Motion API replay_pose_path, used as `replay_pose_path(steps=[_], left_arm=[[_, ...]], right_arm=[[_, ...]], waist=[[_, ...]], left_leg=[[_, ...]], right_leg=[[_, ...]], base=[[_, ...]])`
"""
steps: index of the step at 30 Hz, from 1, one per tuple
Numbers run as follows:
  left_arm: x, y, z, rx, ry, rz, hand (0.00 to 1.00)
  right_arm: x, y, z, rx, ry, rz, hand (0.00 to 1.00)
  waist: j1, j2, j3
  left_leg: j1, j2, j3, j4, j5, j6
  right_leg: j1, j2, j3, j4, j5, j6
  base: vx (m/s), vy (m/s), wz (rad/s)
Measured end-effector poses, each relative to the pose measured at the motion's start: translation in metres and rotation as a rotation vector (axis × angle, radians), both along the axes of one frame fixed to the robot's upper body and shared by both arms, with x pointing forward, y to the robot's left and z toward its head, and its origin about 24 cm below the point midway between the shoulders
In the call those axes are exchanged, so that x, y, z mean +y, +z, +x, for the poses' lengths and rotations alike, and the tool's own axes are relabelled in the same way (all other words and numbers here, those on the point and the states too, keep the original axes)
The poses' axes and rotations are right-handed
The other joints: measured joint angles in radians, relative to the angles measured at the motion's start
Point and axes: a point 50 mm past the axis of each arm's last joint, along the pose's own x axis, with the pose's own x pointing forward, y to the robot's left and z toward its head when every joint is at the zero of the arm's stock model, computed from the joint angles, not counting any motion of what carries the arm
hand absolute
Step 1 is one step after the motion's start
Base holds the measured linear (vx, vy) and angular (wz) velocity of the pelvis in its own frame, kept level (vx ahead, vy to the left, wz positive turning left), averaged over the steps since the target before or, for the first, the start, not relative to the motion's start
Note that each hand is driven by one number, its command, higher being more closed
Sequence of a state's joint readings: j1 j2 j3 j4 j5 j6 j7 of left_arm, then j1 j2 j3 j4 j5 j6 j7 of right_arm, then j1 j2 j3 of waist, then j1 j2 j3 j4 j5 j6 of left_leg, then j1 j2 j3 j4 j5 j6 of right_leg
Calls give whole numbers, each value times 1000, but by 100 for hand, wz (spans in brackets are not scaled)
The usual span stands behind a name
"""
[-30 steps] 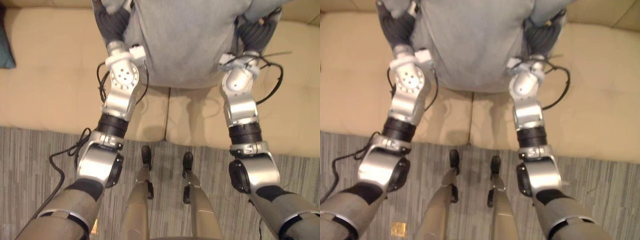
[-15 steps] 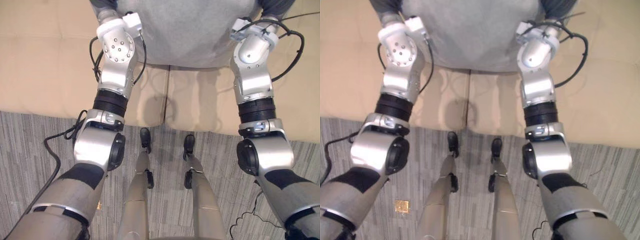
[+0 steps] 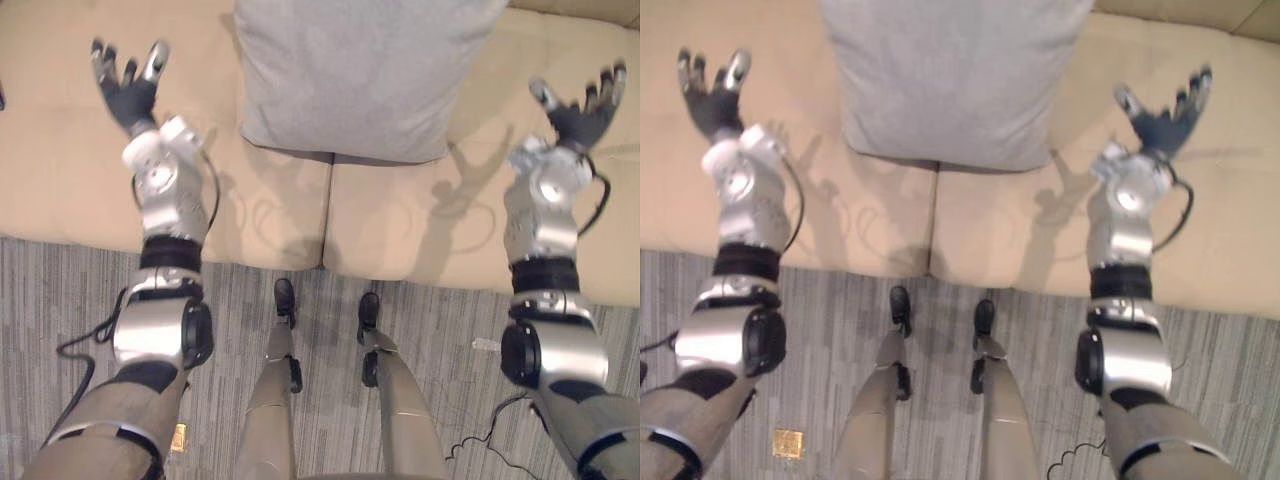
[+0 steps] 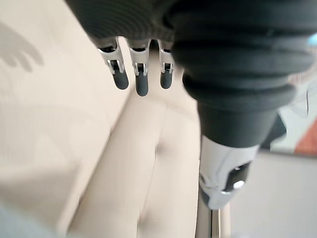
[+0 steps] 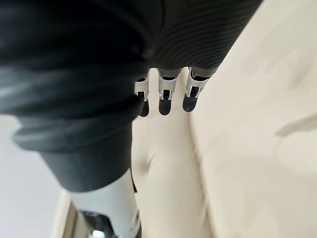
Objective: Pick up cushions and gather them together orderly.
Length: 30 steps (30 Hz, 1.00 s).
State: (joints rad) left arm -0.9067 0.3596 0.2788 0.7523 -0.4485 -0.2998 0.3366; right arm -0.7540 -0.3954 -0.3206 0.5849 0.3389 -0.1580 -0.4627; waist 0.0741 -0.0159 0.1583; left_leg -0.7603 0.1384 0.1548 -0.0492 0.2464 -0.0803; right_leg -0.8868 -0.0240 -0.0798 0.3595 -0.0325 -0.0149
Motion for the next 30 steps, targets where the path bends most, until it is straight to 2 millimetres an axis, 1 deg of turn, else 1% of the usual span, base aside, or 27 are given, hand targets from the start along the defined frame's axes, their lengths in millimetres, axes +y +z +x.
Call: replay_pose_path(steps=[1,2,3,4,5,6,8,9,10,11,13,14,15,16,17,20,21,24,27,30], left_arm=[[4,-18,-5,39,0,7,0],[8,-43,-13,101,-1,20,0],[9,-56,-17,133,-5,24,0],[6,-87,-26,220,-30,51,0],[-2,-116,-37,308,-72,96,0],[-6,-129,-42,348,-93,112,0],[-31,-191,-74,543,-224,157,0],[-37,-203,-81,584,-254,165,0],[-52,-232,-100,682,-321,157,0],[-57,-243,-109,723,-343,149,0],[-81,-294,-154,939,-427,86,0],[-85,-303,-164,988,-446,76,0],[-93,-319,-183,1073,-479,58,0],[-100,-330,-198,1142,-509,43,0],[-103,-336,-206,1183,-529,43,0],[-105,-345,-220,1255,-542,54,0],[-104,-345,-221,1262,-537,51,0],[-98,-353,-234,1330,-517,42,0],[-94,-357,-243,1373,-503,27,0],[-94,-360,-247,1397,-507,23,0]], right_arm=[[-6,-20,-9,32,-5,25,0],[-10,-43,-21,82,-10,28,0],[-11,-54,-27,104,-6,29,0],[-9,-79,-41,154,15,25,0],[-5,-105,-56,214,41,29,0],[-2,-117,-62,246,53,36,0],[16,-171,-94,429,127,45,0],[20,-180,-100,468,142,37,0],[31,-203,-117,556,172,48,0],[35,-212,-124,586,185,66,0],[58,-257,-156,774,243,139,0],[63,-265,-162,815,257,148,0],[73,-281,-176,902,283,175,0],[81,-295,-190,980,301,200,0],[86,-304,-199,1040,320,207,0],[99,-319,-214,1140,362,237,0],[99,-320,-216,1148,364,241,0],[99,-327,-225,1197,357,269,0],[99,-332,-230,1229,354,291,0],[100,-334,-229,1255,364,286,0]], waist=[[-1,0,0],[-6,-2,-1],[-7,-3,-1],[-11,-4,-3],[-11,-8,-5],[-11,-11,-7],[-11,-26,-22],[-12,-29,-25],[-14,-34,-35],[-14,-36,-41],[-15,-37,-78],[-15,-36,-88],[-15,-31,-104],[-15,-25,-125],[-14,-21,-137],[-15,-12,-161],[-15,-12,-163],[-15,-5,-185],[-15,-5,-187],[-12,-7,-184]], left_leg=[[21,-1,-1,-1,-1,1],[53,-4,-2,-1,-6,6],[70,-5,-1,-1,-8,5],[111,-8,-1,-1,-16,5],[151,-11,1,-1,-36,9],[167,-11,1,-1,-40,11],[243,-14,4,-1,-59,10],[257,-16,4,-1,-62,10],[292,-18,4,0,-70,11],[306,-19,5,-1,-74,12],[383,-25,19,1,-96,5],[402,-25,23,2,-102,6],[445,-25,27,2,-115,3],[479,-25,29,2,-125,2],[502,-25,29,0,-133,-2],[556,-25,30,-3,-148,-6],[564,-25,31,-5,-149,-7],[620,-26,33,-35,-149,-7],[647,-30,31,-51,-148,-8],[662,-40,45,-51,-143,-4]], right_leg=[[22,-1,-1,0,-3,0],[55,-3,-1,-1,-9,3],[72,-4,-1,-2,-13,4],[115,-7,-1,-5,-20,9],[156,-9,-1,-9,-31,5],[174,-10,-1,-10,-34,7],[249,-15,1,-16,-51,10],[264,-16,0,-17,-55,10],[297,-20,0,-17,-66,11],[310,-22,1,-19,-74,17],[391,-24,4,-39,-88,25],[411,-24,6,-45,-89,26],[458,-25,9,-59,-92,29],[498,-25,9,-75,-94,30],[526,-25,9,-87,-94,30],[590,-24,6,-124,-95,28],[598,-24,6,-129,-94,30],[665,-23,6,-182,-75,49],[701,-23,11,-221,-57,49],[726,-24,34,-236,-34,49]], base=[[18,-34,7],[23,-28,5],[49,-37,4],[51,-26,1],[57,-22,1],[54,-13,0],[87,-21,-2],[88,-24,0],[55,-17,2],[59,-18,1],[66,-11,-10],[84,-2,-17],[76,7,-10],[84,18,-7],[65,23,-3],[30,21,-3],[43,24,-4],[69,28,-2],[85,33,-4],[85,34,-15]])
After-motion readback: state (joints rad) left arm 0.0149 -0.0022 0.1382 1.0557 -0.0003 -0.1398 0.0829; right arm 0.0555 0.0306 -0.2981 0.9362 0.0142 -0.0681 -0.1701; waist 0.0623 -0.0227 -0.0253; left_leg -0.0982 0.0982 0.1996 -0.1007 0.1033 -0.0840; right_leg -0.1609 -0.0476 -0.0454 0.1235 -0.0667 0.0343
